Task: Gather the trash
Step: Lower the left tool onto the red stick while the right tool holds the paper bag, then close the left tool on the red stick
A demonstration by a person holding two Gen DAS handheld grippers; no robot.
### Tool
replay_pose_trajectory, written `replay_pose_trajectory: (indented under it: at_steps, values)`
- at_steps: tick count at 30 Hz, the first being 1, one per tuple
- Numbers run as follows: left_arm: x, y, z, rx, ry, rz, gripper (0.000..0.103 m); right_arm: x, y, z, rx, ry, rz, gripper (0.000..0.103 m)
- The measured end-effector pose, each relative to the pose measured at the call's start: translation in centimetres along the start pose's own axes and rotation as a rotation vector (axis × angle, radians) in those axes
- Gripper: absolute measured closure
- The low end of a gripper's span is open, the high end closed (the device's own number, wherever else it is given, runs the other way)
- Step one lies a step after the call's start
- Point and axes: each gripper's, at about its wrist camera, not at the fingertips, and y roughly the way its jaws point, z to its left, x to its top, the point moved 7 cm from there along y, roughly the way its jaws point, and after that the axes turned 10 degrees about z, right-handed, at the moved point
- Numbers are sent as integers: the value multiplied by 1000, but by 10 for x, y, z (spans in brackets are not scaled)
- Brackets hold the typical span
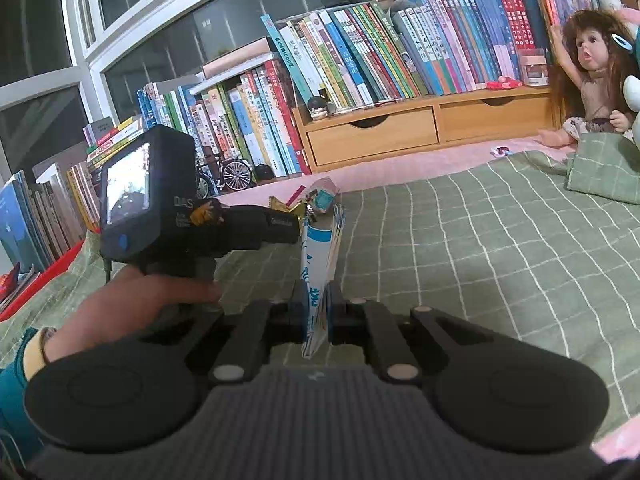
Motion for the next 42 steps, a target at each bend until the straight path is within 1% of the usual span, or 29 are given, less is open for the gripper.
replay_pose_trajectory:
  at_steps: [1,2,4,6,9,11,12,14,15,18,22,23,24,26,28,29,30,32,33,34,36,38,39,40,42]
  values:
    - [-1,-2,-1,0,4,-4,54,0,0,-1,1,2,1,92]
    - [-1,-2,-2,0,9,-9,52,-1,0,-2,1,5,1,92]
    - [0,1,-2,11,8,-1,51,-1,1,-3,1,8,2,92]
    - [2,5,0,7,-17,11,52,-1,1,-3,1,10,1,92]
    - [5,7,5,18,-27,7,64,-2,1,-3,6,15,0,92]
    - [5,7,7,16,-26,7,74,-3,2,-3,3,15,2,92]
    - [5,7,7,16,-13,8,84,-3,2,-4,0,18,5,92]
    - [4,6,7,3,4,9,87,-3,3,-5,2,27,7,92]
    - [4,5,8,-13,8,7,91,-3,3,-5,4,31,8,92]
    - [2,0,11,-42,18,2,93,-5,0,-4,3,29,7,91]
    - [-1,-13,16,-59,61,-25,93,-5,-2,-2,-7,24,8,91]
    - [-2,-15,17,-65,70,-24,93,-5,-3,-1,-10,23,7,91]
    - [-3,-16,19,-79,76,-19,90,-4,-4,0,-12,22,7,91]
    - [-4,-14,21,-121,99,2,81,-4,-4,1,-15,17,5,91]
    - [-8,-13,20,-174,169,42,48,-4,-5,3,-15,14,4,90]
    - [-10,-15,20,-188,214,43,45,-4,-6,3,-14,13,4,90]
    - [-12,-19,21,-183,264,33,44,-5,-6,3,-16,11,5,90]
    - [-13,-24,27,-151,358,20,38,-5,-7,1,-26,10,7,90]
    - [-12,-26,31,-164,394,16,30,-5,-7,-1,-30,15,8,90]
    - [-10,-26,35,-194,424,15,23,-5,-7,-3,-32,21,9,90]
    - [-4,-20,43,-236,463,30,22,-5,-7,-6,-34,34,9,90]
    - [4,-8,49,-240,495,67,27,-5,-7,-6,-39,32,9,90]
    - [8,-2,50,-255,518,82,30,-5,-7,-6,-44,28,10,90]
    - [12,2,48,-291,547,89,31,-5,-7,-6,-49,24,12,89]
    - [16,6,37,-421,629,95,31,-4,-5,-5,-58,22,15,89]
